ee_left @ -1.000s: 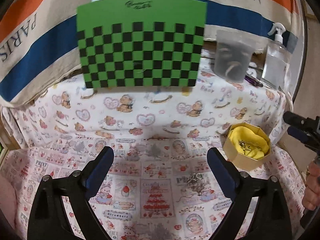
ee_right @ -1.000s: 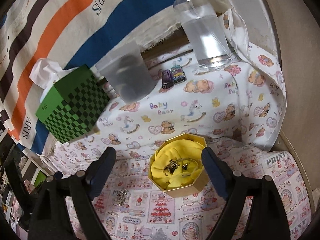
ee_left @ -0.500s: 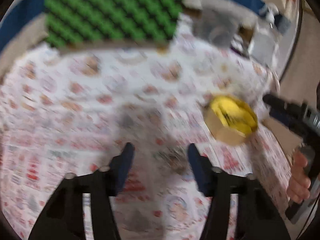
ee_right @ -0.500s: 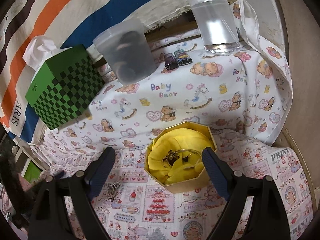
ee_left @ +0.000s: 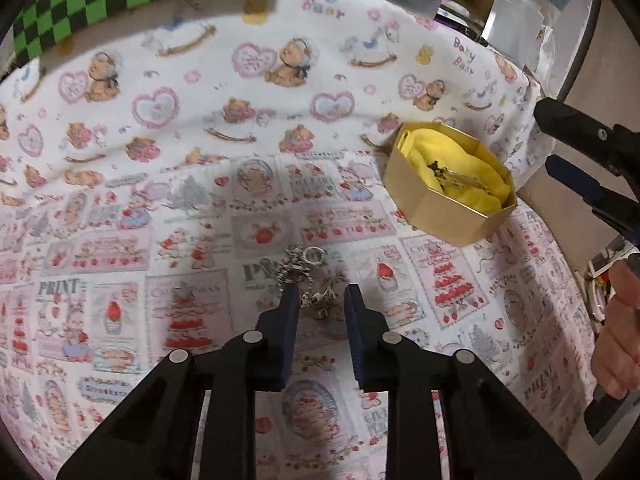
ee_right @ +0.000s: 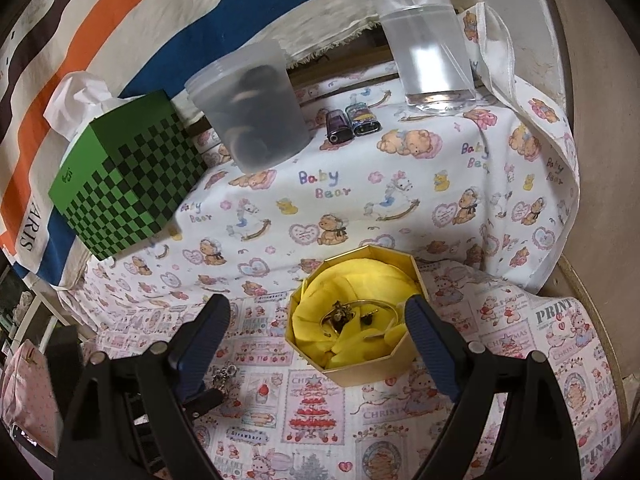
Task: Organize jewelry
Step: 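Lower the left gripper onto the remaining silver charms and close it, then lift the charms in the left gripper and carry them toward the box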
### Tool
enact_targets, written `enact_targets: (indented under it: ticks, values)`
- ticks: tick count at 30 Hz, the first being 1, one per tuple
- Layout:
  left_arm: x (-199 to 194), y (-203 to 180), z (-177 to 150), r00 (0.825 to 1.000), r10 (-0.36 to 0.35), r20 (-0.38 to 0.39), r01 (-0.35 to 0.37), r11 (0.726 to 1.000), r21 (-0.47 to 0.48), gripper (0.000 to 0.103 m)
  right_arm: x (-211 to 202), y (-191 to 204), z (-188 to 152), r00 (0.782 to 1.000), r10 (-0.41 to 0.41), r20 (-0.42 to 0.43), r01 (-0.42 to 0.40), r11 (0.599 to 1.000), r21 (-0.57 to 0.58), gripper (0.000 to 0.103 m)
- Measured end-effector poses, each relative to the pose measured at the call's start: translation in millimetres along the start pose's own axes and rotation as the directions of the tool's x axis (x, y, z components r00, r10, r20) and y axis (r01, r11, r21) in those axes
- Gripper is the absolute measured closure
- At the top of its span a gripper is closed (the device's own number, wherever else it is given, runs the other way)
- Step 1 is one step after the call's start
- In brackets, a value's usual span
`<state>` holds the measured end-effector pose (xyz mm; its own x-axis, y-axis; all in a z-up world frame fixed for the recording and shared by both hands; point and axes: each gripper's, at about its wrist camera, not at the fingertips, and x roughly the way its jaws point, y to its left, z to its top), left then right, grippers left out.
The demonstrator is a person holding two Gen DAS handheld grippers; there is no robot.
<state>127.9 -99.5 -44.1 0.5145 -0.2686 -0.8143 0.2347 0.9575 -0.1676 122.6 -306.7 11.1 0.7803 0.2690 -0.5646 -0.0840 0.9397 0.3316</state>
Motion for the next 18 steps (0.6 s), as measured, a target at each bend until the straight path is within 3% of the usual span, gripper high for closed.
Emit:
enact_targets:
  ticks: [14, 18]
  values:
    - [7, 6, 2, 1.0, 0.006, -0.009, -0.006, 1.0, -0.002, 0.083, -2, -3, 2, 0.998, -0.057, 0.025, 0.058, 0.998, -0.01, 0.015]
    - [-5, 7, 4, 0.999, 0.014, 0.036, -0.014, 1.0, -0.005, 0.083, -2, -4, 2, 0.998, -0.06, 0.024, 0.06, 0.998, -0.007, 0.015]
